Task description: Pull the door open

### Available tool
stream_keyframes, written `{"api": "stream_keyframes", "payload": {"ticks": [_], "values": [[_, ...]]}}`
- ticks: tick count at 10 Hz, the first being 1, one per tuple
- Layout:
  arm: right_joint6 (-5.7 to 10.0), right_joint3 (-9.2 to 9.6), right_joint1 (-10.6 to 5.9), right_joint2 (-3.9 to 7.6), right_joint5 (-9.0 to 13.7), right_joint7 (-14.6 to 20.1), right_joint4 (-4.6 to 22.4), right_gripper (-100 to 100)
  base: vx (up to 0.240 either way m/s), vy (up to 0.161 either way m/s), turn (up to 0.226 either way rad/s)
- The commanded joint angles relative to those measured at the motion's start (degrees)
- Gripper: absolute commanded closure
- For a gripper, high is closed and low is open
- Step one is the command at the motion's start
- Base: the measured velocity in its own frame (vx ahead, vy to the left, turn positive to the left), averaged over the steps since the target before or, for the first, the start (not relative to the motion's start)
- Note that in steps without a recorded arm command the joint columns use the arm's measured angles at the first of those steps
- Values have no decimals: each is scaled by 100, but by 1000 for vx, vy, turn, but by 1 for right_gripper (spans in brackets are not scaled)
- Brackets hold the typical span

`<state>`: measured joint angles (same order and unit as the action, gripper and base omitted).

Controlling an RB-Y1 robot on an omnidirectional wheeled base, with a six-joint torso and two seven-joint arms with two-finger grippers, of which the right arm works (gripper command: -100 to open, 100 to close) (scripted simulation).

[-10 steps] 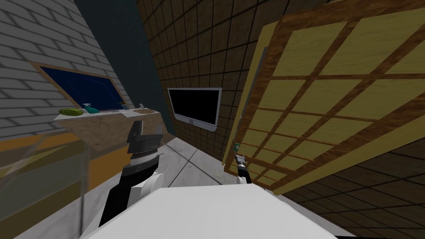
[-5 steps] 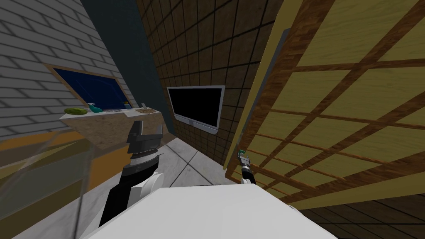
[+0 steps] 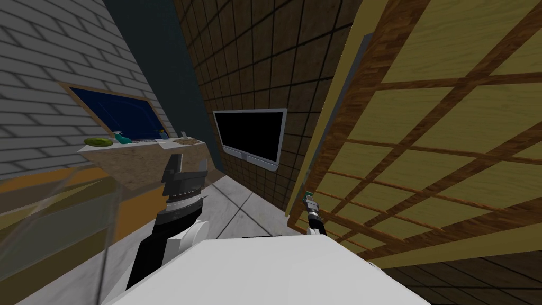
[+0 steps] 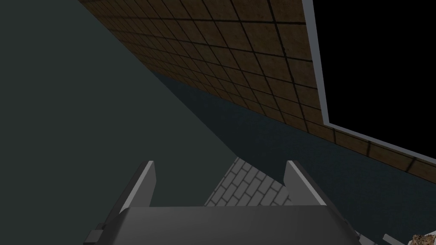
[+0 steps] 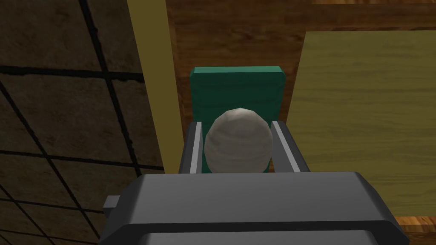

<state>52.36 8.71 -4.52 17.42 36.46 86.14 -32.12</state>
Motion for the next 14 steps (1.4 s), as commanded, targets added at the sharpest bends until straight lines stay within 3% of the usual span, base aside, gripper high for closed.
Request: {"api": "stream_keyframes", "payload": {"ticks": [1, 5, 11, 12, 14], "values": [[12, -8, 2, 6, 4, 1, -2, 100, 0, 0, 0], [40, 187, 63, 103, -90, 196, -50, 100, -118, -3, 60], [134, 616, 204, 345, -298, 647, -165, 100, -224, -18, 88], [114, 577, 183, 322, -280, 596, -143, 100, -94, 5, 16], [195, 772, 273, 432, -371, 777, -191, 100, -185, -13, 79]]}}
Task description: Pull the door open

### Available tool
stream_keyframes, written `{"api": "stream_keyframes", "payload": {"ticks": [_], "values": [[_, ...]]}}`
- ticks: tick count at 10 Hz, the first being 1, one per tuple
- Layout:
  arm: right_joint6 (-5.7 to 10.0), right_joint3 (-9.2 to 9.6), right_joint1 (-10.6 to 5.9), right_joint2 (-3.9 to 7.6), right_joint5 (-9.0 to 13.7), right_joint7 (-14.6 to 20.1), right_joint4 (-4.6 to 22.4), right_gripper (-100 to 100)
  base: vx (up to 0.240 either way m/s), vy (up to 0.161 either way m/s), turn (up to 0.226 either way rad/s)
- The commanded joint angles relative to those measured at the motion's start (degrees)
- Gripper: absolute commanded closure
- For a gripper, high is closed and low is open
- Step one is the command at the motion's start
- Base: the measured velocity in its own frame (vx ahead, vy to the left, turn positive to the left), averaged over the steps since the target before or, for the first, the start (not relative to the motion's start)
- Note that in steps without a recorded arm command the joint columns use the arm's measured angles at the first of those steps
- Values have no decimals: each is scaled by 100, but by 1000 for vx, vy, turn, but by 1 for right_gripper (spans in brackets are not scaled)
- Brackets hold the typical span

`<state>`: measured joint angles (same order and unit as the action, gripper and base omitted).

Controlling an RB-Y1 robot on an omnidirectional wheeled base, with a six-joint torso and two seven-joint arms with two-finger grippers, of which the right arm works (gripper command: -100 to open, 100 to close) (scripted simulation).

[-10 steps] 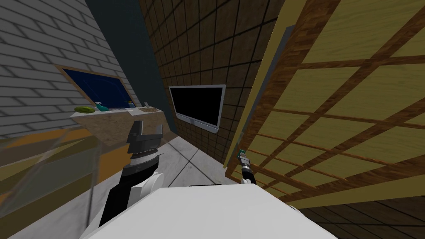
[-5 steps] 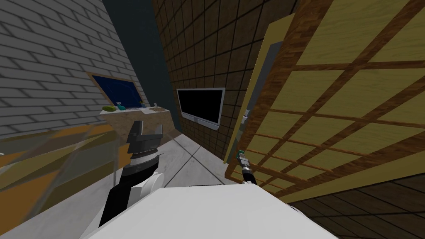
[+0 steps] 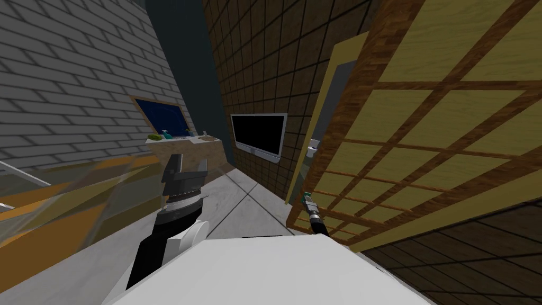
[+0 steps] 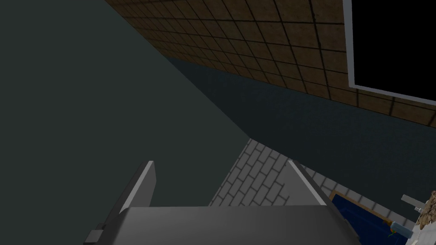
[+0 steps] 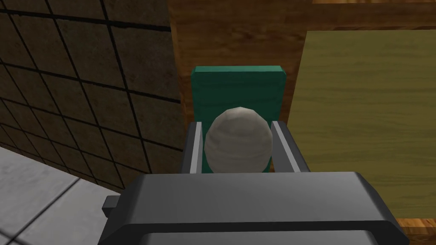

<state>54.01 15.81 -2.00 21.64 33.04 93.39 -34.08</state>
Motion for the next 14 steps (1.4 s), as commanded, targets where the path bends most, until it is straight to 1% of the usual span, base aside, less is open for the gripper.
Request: {"api": "stream_keyframes", "payload": {"ticks": [1, 2, 5, 6, 7, 8, 9, 13, 14], "values": [[67, 133, 51, 56, -64, 119, -16, 100, -245, -42, 69], [127, 246, 97, 128, -117, 225, -48, 100, -235, -57, 98], [261, 500, 203, 291, -237, 463, -121, 100, -253, -34, 84], [215, 448, 154, 258, -213, 409, -74, 100, -107, -17, 20], [347, 604, 245, 349, -295, 555, -86, 100, -179, -11, 93], [381, 638, 265, 375, -313, 587, -92, 100, -228, -49, 70], [495, 750, 329, 459, -374, 695, -111, 100, -228, -57, 87], [799, 1051, 500, 685, -535, 984, -164, 100, -207, -72, 77], [773, 1020, 431, 620, -521, 943, -87, 100, -110, -8, 12]]}}
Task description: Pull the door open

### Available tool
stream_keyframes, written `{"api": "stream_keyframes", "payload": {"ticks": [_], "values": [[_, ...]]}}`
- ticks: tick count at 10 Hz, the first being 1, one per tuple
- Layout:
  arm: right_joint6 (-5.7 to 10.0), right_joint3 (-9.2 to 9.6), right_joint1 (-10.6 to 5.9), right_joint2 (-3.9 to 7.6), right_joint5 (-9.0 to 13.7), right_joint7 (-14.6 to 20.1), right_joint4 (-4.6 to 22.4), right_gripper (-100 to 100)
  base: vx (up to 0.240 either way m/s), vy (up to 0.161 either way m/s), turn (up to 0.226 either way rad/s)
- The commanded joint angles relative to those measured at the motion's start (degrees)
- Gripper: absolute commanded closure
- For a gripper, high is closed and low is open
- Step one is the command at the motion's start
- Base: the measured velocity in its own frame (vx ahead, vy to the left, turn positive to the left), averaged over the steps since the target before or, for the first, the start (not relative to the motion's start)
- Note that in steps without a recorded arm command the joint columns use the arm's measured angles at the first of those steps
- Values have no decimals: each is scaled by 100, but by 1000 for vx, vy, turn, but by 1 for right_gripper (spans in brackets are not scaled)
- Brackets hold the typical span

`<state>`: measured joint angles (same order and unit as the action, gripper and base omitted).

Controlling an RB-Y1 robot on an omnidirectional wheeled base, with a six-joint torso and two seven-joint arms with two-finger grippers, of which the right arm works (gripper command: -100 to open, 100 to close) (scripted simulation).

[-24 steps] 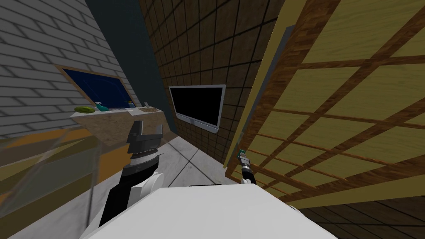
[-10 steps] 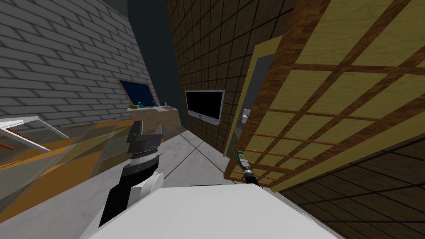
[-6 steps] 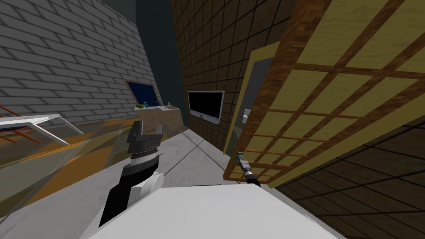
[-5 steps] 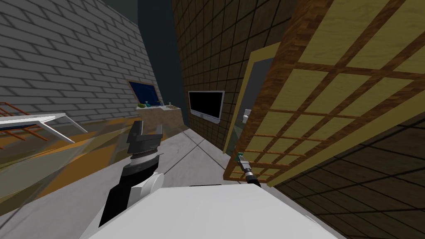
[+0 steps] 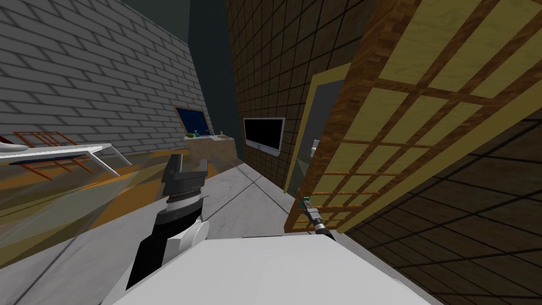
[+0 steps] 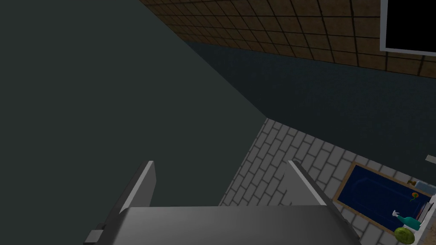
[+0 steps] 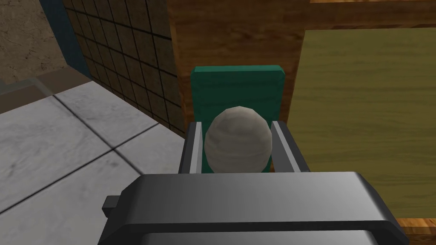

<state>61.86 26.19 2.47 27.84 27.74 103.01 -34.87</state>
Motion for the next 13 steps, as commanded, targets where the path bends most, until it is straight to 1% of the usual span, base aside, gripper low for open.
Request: {"api": "stream_keyframes", "payload": {"ticks": [1, 2, 3, 8, 9, 10, 11, 13], "values": [[128, 62, 51, 61, -37, 78, 34, 100, -158, -35, 144], [162, 78, 65, 77, -47, 99, 42, 100, -226, -60, 150], [276, 134, 110, 131, -80, 169, 72, 100, -219, -74, 145], [657, 319, 263, 312, -191, 403, 172, 100, -210, -77, 131], [604, 302, 234, 279, -182, 371, 181, 100, -92, -31, 32], [698, 348, 255, 294, -196, 418, 248, 100, -143, -48, 151], [721, 356, 259, 299, -197, 428, 263, 100, -194, -61, 160], [831, 396, 274, 325, -201, 475, 335, 100, -165, -73, 148]]}}
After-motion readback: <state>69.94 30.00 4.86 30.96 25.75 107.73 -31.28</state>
